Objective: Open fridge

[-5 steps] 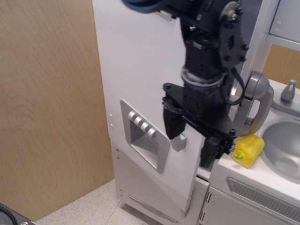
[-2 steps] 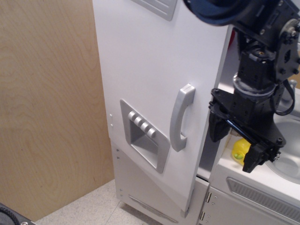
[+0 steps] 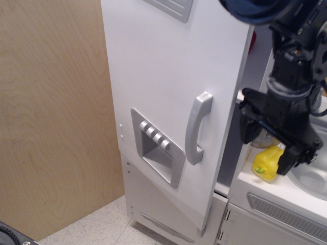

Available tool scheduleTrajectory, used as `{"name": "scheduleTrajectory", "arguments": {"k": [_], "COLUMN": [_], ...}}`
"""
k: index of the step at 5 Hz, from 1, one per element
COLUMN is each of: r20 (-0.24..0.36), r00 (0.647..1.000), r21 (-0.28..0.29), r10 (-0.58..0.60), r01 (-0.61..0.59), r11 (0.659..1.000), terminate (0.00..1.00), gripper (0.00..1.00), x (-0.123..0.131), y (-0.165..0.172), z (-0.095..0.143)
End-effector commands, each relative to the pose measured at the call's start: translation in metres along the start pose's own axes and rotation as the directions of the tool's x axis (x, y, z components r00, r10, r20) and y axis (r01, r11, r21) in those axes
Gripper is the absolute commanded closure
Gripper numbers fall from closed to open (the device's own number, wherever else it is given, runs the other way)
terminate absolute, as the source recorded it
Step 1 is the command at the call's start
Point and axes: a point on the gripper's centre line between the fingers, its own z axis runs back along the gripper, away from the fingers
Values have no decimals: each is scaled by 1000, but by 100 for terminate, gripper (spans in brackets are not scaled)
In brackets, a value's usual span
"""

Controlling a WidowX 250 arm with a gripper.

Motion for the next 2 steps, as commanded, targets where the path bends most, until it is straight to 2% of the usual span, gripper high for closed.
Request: {"name": "scheduleTrajectory", "arguments": {"k": [1,2], "r20": [74,36], "r00": [996,996], "r21": [121,127], "r10": [54,79], "r01": [-63,-83], "r11": [991,988], "terminate": [0,0], "gripper": [0,0], "x": [-1,-21], "y": [28,36], "z": [28,34]}}
